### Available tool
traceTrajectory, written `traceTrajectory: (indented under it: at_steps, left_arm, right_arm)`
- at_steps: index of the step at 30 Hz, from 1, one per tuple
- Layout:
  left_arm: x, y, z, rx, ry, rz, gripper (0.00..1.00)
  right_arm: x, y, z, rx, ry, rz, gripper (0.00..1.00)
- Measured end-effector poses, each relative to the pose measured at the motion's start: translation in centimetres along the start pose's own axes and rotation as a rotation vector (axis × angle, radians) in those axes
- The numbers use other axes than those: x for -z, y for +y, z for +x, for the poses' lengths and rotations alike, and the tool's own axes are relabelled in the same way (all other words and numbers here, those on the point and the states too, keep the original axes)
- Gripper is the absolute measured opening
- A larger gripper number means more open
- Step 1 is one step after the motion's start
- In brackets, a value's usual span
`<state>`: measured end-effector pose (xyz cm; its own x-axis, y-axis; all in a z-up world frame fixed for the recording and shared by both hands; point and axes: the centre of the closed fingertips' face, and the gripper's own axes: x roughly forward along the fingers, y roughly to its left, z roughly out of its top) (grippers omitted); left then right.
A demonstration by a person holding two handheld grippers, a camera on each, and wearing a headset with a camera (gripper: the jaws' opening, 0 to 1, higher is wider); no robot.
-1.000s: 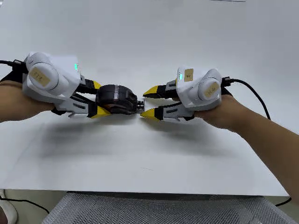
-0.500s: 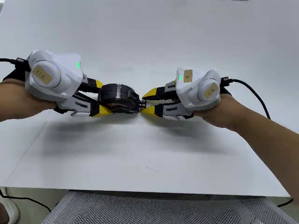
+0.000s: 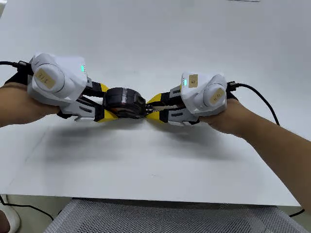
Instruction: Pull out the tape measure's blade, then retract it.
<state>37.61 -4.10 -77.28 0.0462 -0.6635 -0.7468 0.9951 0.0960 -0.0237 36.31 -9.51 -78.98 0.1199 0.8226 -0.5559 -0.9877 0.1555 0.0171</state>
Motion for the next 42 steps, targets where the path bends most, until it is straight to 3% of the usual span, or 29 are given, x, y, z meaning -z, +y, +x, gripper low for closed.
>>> traceTrajectory:
  at_steps: [15,42]
  left_arm:
    - [-0.01,0.02,0.02,-0.004,0.005,0.032,0.25]
    - [-0.13,-0.02,0.11,-0.005,-0.013,0.009,0.24]
  right_arm:
    - [-0.03,0.01,-0.1,0.003,-0.009,0.008,0.1]
    - [0.31,-0.16,-0.74,0.005,-0.007,0.012,0.1]
